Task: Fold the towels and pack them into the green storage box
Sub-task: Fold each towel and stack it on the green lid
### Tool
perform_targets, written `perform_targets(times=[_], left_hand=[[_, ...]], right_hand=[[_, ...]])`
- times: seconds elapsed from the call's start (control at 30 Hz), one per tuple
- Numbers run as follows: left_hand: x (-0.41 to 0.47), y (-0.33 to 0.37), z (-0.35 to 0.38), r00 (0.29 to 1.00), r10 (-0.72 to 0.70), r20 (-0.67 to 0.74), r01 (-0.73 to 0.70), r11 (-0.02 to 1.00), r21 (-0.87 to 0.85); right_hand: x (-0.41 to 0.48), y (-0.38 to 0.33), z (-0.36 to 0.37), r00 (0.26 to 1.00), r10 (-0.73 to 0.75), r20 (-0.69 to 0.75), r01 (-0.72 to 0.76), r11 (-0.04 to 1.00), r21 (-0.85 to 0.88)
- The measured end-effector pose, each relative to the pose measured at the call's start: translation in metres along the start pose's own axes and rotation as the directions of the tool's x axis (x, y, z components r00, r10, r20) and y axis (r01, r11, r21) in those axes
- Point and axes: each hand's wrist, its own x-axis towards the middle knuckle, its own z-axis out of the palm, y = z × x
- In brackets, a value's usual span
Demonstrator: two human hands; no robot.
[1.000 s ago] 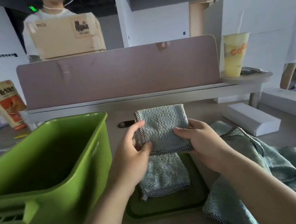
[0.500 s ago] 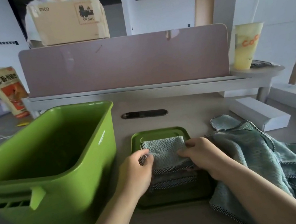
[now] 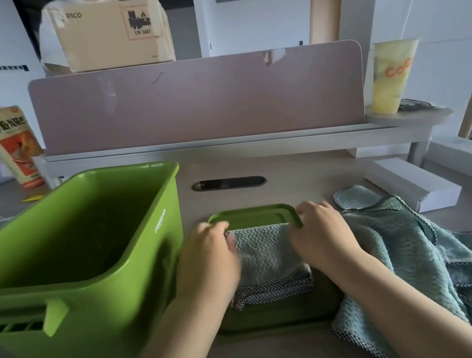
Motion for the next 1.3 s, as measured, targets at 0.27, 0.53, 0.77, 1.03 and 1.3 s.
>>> perform_targets(times=[0.27, 0.53, 0.77, 1.03, 1.3], left_hand=[[0.011, -0.005, 0.045, 0.876, 0.091, 0.474, -0.241, 0.933, 0.266], [0.007, -0.013, 0.049, 0.871, 0.055, 0.489, -0.191, 0.954, 0.233], [0.004, -0.013, 0.047, 0.852, -0.021, 0.524, -0.136, 0.956, 0.26], [0.004, 0.007, 0.028, 0.923, 0.003, 0.384, -0.186, 0.879, 0.439], [0.002, 0.108, 0.037, 0.945, 0.274, 0.179, -0.242, 0.953, -0.18]], right_hand=[[0.005, 0.002, 0.045, 0.877, -0.164, 0.453, 0.261, 0.952, -0.162], [0.001, 0.002, 0.045, 0.876, -0.097, 0.473, 0.227, 0.947, -0.226], [0.003, 0.0, 0.05, 0.89, -0.025, 0.454, 0.14, 0.965, -0.22], [-0.009, 0.003, 0.021, 0.969, 0.041, 0.242, -0.052, 0.998, 0.036], [0.021, 0.062, -0.077, 0.983, 0.15, -0.105, -0.146, 0.988, 0.05]])
